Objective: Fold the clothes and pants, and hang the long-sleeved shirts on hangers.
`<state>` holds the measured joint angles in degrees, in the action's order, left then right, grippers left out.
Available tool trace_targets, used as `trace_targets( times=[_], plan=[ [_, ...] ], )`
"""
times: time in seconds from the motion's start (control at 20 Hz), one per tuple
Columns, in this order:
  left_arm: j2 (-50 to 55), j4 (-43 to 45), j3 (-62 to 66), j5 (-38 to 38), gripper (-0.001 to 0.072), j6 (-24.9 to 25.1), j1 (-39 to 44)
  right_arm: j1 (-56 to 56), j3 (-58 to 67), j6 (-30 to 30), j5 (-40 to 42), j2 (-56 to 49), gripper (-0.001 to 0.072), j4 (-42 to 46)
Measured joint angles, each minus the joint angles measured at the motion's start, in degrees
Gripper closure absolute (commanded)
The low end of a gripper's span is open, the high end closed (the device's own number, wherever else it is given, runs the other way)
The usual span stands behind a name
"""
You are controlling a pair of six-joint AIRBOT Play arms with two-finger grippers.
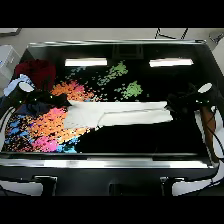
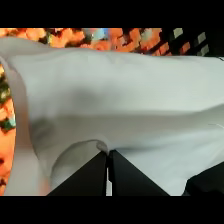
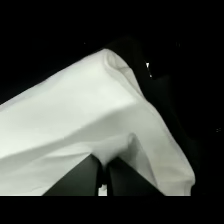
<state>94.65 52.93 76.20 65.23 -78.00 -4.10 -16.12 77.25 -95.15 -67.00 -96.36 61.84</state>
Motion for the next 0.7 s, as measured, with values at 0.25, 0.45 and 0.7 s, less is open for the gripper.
trace_targets(
  times=[0.25, 0.45, 0.7],
  plan=[
    [4.5, -0.1, 3.3, 1.7, 0.0215, -1.6, 0.0, 0.1, 2.3, -0.3, -1.9, -1.2, 0.0016, 2.9],
    [3.3, -0.1, 5.5, 6.1, 0.0215, -1.8, -2.1, 0.1, 3.9, 0.9, -5.2, -2.4, 0.0007, 7.3],
    [-0.9, -0.3, 6.3, 8.3, 0.0215, -1.9, -2.0, 0.2, 4.4, 1.5, -7.6, -5.6, 0.0086, 3.6]
  ],
)
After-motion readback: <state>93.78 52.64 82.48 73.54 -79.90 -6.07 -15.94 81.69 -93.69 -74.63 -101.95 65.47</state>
